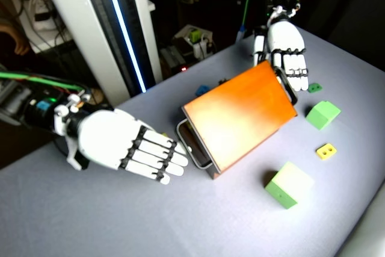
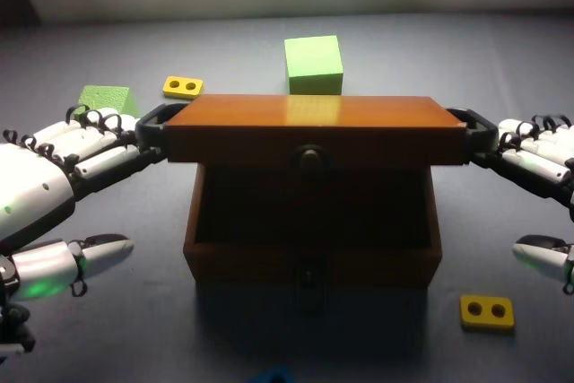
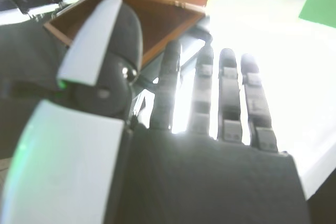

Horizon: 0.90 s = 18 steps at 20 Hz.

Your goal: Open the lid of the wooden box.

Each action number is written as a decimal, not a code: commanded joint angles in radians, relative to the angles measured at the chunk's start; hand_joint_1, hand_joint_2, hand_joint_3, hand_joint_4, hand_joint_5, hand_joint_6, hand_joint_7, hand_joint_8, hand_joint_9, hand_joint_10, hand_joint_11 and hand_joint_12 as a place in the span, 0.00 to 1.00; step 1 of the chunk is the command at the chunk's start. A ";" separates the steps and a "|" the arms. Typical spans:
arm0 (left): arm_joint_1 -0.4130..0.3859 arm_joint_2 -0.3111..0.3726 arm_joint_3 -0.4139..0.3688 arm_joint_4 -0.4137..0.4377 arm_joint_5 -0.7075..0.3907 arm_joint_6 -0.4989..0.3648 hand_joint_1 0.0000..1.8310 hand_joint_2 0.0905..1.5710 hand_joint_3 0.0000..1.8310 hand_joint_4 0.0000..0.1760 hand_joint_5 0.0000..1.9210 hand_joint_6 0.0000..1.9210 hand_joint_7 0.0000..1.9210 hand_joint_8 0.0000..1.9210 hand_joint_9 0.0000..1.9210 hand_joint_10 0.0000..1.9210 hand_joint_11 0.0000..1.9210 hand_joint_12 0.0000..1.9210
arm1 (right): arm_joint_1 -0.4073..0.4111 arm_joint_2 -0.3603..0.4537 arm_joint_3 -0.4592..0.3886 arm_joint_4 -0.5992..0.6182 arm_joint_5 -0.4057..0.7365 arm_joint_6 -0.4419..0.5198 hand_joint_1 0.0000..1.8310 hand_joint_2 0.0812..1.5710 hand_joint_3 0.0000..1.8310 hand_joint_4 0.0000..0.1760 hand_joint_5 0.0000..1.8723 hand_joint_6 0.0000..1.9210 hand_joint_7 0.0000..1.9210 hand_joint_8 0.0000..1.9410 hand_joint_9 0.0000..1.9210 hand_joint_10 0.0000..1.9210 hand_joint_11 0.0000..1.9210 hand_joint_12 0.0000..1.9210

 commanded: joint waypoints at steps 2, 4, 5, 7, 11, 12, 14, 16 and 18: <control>-0.014 0.008 0.006 -0.017 -0.157 -0.006 0.23 0.89 0.00 0.56 0.00 0.00 0.00 0.00 0.00 0.00 0.00 0.00 | 0.007 0.006 0.007 0.005 0.162 0.005 0.30 0.90 0.00 0.00 0.00 0.00 0.00 0.00 0.00 0.00 0.00 0.00; -0.027 0.001 0.013 -0.021 -0.165 -0.004 0.21 0.89 0.00 0.49 0.00 0.00 0.00 0.00 0.00 0.00 0.00 0.00 | 0.011 0.006 0.013 0.012 0.174 0.005 0.32 0.90 0.00 0.00 0.00 0.00 0.00 0.00 0.00 0.00 0.00 0.00; -0.035 -0.005 0.017 -0.024 -0.168 -0.004 0.21 0.89 0.00 0.47 0.00 0.00 0.00 0.00 0.00 0.00 0.00 0.00 | 0.012 0.006 0.016 0.015 0.181 0.005 0.32 0.90 0.00 0.00 0.00 0.00 0.00 0.00 0.00 0.00 0.00 0.00; -0.052 -0.019 0.030 -0.034 -0.177 -0.004 0.22 0.89 0.00 0.34 0.00 0.00 0.00 0.00 0.00 0.00 0.00 0.00 | 0.021 0.006 0.021 0.019 0.187 0.005 0.32 0.91 0.00 0.00 0.00 0.00 0.00 0.00 0.00 0.00 0.00 0.00; -0.080 -0.041 0.052 -0.058 -0.190 0.001 0.24 0.89 0.00 0.26 0.00 0.00 0.00 0.00 0.00 0.00 0.00 0.00 | 0.043 -0.001 0.038 0.030 0.192 0.005 0.33 0.90 0.00 0.00 0.00 0.00 0.00 0.00 0.00 0.00 0.00 0.23; -0.087 -0.045 0.057 -0.065 -0.187 0.004 0.25 0.89 0.00 0.25 0.00 0.00 0.00 0.00 0.00 0.00 0.00 0.00 | 0.050 -0.008 0.046 0.036 0.192 0.005 0.35 0.90 0.00 0.00 0.00 0.00 0.00 0.00 0.00 0.00 0.00 0.39; -0.101 -0.058 0.073 -0.080 -0.177 0.004 0.25 0.89 0.00 0.28 0.00 0.00 0.00 0.00 0.00 0.00 0.00 0.00 | 0.061 -0.017 0.058 0.047 0.192 0.005 0.35 0.91 0.00 0.00 0.00 0.00 0.00 0.00 0.00 0.00 0.00 0.42; -0.114 -0.073 0.088 -0.096 -0.172 0.004 0.24 0.89 0.00 0.37 0.00 0.00 0.00 0.00 0.00 0.00 0.00 0.00 | 0.069 -0.026 0.070 0.063 0.197 0.005 0.40 0.90 0.00 0.00 0.00 0.00 0.00 0.00 0.00 0.00 0.00 0.09; -0.127 -0.086 0.102 -0.102 -0.158 0.004 0.29 0.89 0.00 0.45 0.00 0.00 0.00 0.00 0.00 0.00 0.00 0.00 | 0.077 -0.033 0.077 0.074 0.203 0.005 0.42 0.91 0.00 0.00 0.00 0.00 0.00 0.00 0.00 0.00 0.00 0.00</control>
